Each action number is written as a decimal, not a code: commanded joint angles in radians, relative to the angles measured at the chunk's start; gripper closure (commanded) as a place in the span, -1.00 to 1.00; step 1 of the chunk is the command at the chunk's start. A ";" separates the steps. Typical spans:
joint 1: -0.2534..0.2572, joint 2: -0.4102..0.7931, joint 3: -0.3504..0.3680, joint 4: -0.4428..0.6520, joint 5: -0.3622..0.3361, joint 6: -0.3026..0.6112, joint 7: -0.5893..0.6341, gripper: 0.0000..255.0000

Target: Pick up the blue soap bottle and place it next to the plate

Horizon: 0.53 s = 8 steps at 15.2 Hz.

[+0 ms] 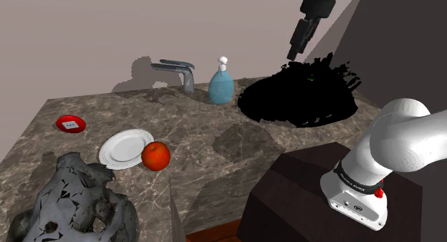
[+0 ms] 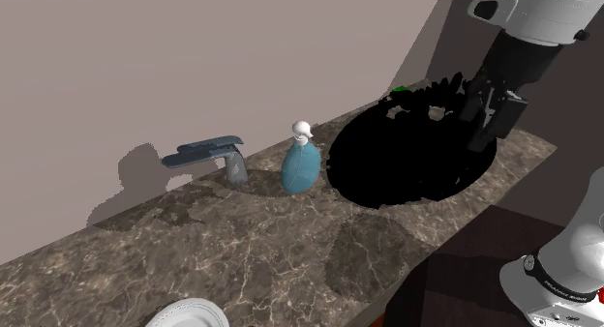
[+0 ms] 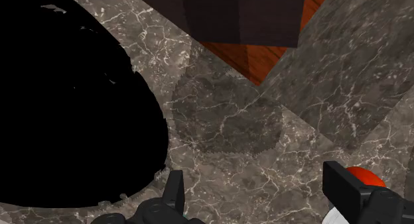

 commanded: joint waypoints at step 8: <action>-0.011 0.209 0.015 0.022 -0.041 0.231 -0.017 -1.00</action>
